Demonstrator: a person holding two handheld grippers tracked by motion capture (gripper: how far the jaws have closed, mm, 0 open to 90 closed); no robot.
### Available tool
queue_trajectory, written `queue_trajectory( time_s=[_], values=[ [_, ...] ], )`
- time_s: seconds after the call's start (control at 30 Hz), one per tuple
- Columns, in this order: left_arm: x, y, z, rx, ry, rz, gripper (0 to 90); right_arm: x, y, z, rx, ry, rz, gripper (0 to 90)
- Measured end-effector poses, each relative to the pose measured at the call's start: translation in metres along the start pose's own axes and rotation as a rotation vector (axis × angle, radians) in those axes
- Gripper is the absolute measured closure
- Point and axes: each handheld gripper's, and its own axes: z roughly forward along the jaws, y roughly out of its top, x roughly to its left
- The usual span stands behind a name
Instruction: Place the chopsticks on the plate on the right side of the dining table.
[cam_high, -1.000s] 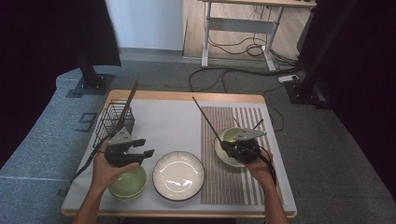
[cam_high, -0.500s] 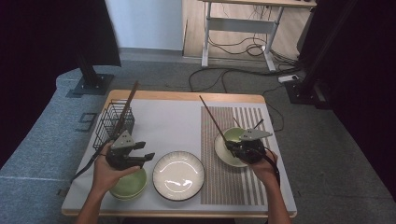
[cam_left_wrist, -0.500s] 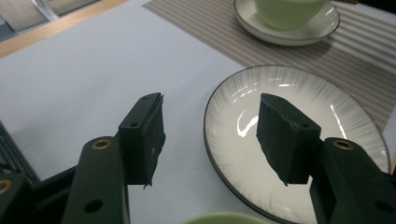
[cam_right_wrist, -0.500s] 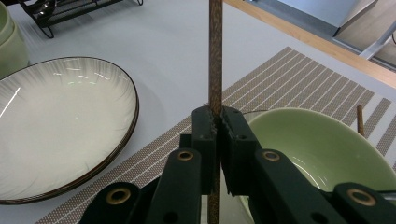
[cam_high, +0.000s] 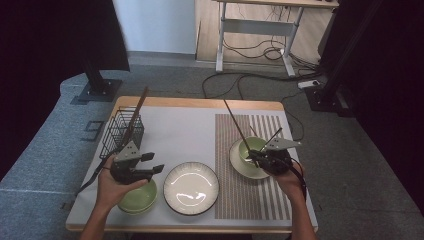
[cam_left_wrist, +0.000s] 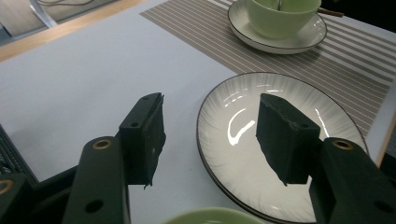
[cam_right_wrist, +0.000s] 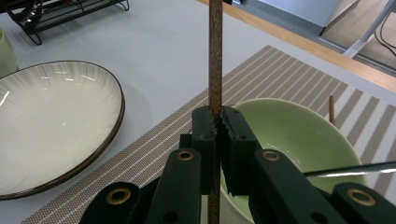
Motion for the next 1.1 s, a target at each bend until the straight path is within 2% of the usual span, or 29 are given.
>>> queue_trajectory(
  time_s=[0.1, 0.23, 0.4, 0.63, 0.8, 0.9, 1.1],
  values=[
    [0.0, 0.001, -0.004, -0.023, -0.015, -0.011, 41.8, -0.002, -0.003, -0.004, -0.001, -0.007, 0.012, 85.1],
    [0.002, 0.001, -0.004, -0.016, 0.009, -0.009, 41.9, -0.009, -0.008, -0.008, 0.002, -0.027, 0.026, 85.1],
    [0.003, 0.0, -0.001, -0.01, -0.02, -0.022, 41.9, -0.015, -0.013, -0.011, 0.002, -0.037, 0.046, 85.1],
    [0.006, -0.001, -0.006, -0.029, 0.003, -0.033, 42.6, -0.024, -0.017, -0.019, -0.008, -0.06, 0.065, 85.1],
    [0.006, -0.001, -0.005, -0.022, 0.002, -0.035, 42.4, -0.032, -0.023, -0.023, -0.004, -0.074, 0.085, 85.1],
    [0.004, -0.002, -0.005, -0.011, 0.016, -0.028, 42.2, -0.034, -0.024, -0.026, -0.013, -0.078, 0.097, 85.1],
    [0.001, -0.001, -0.003, -0.007, 0.0, -0.024, 42.1, -0.038, -0.029, -0.027, -0.008, -0.09, 0.106, 85.1]
  ],
)
